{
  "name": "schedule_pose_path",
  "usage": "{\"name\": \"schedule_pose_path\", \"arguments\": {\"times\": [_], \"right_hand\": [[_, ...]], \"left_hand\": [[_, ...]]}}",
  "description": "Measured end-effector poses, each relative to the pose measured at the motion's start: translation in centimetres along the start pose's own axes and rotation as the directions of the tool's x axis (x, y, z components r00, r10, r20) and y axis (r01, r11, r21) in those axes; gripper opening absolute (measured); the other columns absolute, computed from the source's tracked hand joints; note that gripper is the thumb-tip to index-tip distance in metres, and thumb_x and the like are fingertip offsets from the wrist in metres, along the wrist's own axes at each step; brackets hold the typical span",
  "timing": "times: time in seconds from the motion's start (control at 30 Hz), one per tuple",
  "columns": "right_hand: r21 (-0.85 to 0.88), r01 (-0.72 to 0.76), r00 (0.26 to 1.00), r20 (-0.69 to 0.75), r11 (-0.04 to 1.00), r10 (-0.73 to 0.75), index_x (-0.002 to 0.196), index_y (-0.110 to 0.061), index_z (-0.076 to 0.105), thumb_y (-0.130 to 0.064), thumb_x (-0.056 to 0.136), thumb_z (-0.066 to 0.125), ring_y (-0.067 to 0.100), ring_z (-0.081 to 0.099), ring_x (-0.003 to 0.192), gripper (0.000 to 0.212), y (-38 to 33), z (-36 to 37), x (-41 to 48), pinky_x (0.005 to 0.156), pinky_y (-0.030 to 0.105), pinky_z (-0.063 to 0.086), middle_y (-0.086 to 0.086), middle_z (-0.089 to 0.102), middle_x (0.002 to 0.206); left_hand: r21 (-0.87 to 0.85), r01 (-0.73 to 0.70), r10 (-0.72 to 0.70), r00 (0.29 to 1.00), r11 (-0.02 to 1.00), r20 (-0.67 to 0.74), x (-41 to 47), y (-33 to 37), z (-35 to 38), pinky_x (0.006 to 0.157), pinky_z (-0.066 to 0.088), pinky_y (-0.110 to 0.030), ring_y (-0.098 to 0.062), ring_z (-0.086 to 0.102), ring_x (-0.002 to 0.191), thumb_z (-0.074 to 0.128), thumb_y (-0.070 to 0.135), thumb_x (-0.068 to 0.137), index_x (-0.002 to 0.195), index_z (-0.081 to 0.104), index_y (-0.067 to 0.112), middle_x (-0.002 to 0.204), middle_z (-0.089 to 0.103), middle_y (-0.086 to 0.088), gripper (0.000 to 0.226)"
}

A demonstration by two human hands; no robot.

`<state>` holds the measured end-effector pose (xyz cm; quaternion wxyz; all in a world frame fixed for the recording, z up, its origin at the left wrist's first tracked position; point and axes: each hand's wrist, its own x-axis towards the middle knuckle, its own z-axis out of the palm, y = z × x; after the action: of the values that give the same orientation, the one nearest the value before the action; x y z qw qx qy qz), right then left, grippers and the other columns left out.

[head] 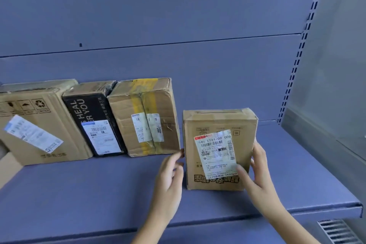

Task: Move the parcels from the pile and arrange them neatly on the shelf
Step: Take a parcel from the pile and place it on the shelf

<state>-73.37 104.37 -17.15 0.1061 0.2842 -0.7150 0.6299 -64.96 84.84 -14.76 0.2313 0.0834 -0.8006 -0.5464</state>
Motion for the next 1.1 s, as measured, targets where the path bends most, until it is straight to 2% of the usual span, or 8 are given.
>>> {"name": "schedule_pose_path", "arguments": {"times": [0.13, 0.23, 0.33, 0.5, 0.67, 0.83, 0.93, 1.1], "right_hand": [[0.087, -0.057, 0.989, 0.143, 0.995, 0.044, 0.148, -0.026, 0.02, 0.001, 0.092, 0.046, 0.014, 0.035, 0.14, 0.067, 1.5, -0.5, -0.3, 0.111, 0.029, 0.035, -0.008, 0.034, 0.152], [0.085, -0.101, 0.984, 0.159, 0.991, 0.086, 0.139, -0.037, 0.024, 0.014, 0.092, 0.043, 0.006, 0.042, 0.133, 0.071, 1.7, -0.7, 0.7, 0.098, 0.015, 0.042, -0.024, 0.045, 0.138], [0.053, -0.091, 0.985, 0.149, 0.994, 0.083, 0.124, -0.051, 0.03, 0.015, 0.091, 0.045, 0.001, 0.041, 0.133, 0.075, 1.9, -0.8, 1.5, 0.092, 0.013, 0.044, -0.029, 0.043, 0.136], [0.042, -0.096, 0.989, 0.12, 0.995, 0.09, 0.125, -0.038, 0.028, 0.015, 0.09, 0.045, -0.002, 0.041, 0.131, 0.066, 2.4, -0.4, 3.2, 0.089, 0.012, 0.046, -0.017, 0.041, 0.143], [-0.017, -0.116, 0.986, 0.115, 0.993, 0.117, 0.134, -0.024, 0.026, 0.014, 0.09, 0.045, -0.01, 0.041, 0.128, 0.061, 3.3, 0.1, 5.3, 0.101, 0.02, 0.044, -0.005, 0.042, 0.145], [-0.107, -0.139, 0.983, 0.107, 0.984, 0.151, 0.136, -0.022, 0.025, 0.008, 0.09, 0.046, -0.008, 0.042, 0.127, 0.059, 4.2, 0.8, 7.4, 0.098, 0.033, 0.048, -0.008, 0.045, 0.141], [-0.149, -0.162, 0.98, 0.091, 0.976, 0.176, 0.136, -0.023, 0.025, 0.005, 0.091, 0.047, -0.025, 0.04, 0.115, 0.057, 4.3, 1.3, 8.4, 0.085, 0.024, 0.048, -0.012, 0.046, 0.139], [-0.189, -0.182, 0.973, 0.107, 0.965, 0.204, 0.134, -0.025, 0.026, 0.0, 0.091, 0.05, -0.016, 0.044, 0.114, 0.055, 4.8, 1.2, 10.0, 0.086, 0.03, 0.049, -0.034, 0.043, 0.126]], "left_hand": [[-0.009, 0.02, -0.02, 0.999, 1.0, -0.036, -0.3, -0.5, 1.3, 0.091, 0.043, -0.013, 0.007, 0.053, 0.108, 0.043, 0.004, 0.098, 0.112, 0.046, 0.051, 0.12, 0.054, 0.02, 0.049], [-0.002, 0.019, -0.019, 0.998, 1.0, -0.055, -0.3, -0.1, 2.2, 0.086, 0.04, -0.003, 0.012, 0.049, 0.11, 0.043, 0.003, 0.097, 0.111, 0.044, 0.051, 0.121, 0.05, 0.021, 0.05], [-0.017, 0.025, -0.026, 0.997, 1.0, -0.074, 0.1, -0.5, 2.9, 0.087, 0.04, -0.002, 0.012, 0.048, 0.112, 0.043, 0.001, 0.096, 0.12, 0.047, 0.043, 0.122, 0.048, 0.021, 0.048], [0.083, -0.002, 0.008, 0.997, 0.997, -0.077, 1.9, -1.1, 3.8, 0.083, 0.042, -0.005, 0.021, 0.044, 0.103, 0.043, 0.003, 0.097, 0.126, 0.04, 0.036, 0.118, 0.039, 0.024, 0.044], [0.286, -0.091, 0.117, 0.99, 0.954, -0.074, 4.2, -3.2, 3.9, 0.097, 0.047, -0.029, -0.006, 0.047, 0.111, 0.047, 0.008, 0.097, 0.138, 0.04, 0.01, 0.124, 0.041, 0.009, 0.042], [0.458, -0.142, 0.223, 0.966, 0.878, -0.127, 7.2, -3.9, 3.3, 0.084, 0.052, -0.033, -0.02, 0.058, 0.101, 0.053, 0.01, 0.095, 0.123, 0.053, 0.003, 0.119, 0.053, -0.008, 0.029], [0.533, -0.136, 0.236, 0.964, 0.835, -0.123, 8.9, -4.3, 3.0, 0.079, 0.052, -0.036, -0.025, 0.061, 0.097, 0.055, 0.013, 0.096, 0.112, 0.057, 0.002, 0.112, 0.058, -0.009, 0.02], [0.694, -0.205, 0.341, 0.938, 0.69, -0.063, 10.4, -4.3, 2.5, 0.049, 0.047, -0.034, -0.029, 0.06, 0.065, 0.064, 0.012, 0.09, 0.079, 0.055, 0.003, 0.076, 0.059, -0.009, 0.017]]}}
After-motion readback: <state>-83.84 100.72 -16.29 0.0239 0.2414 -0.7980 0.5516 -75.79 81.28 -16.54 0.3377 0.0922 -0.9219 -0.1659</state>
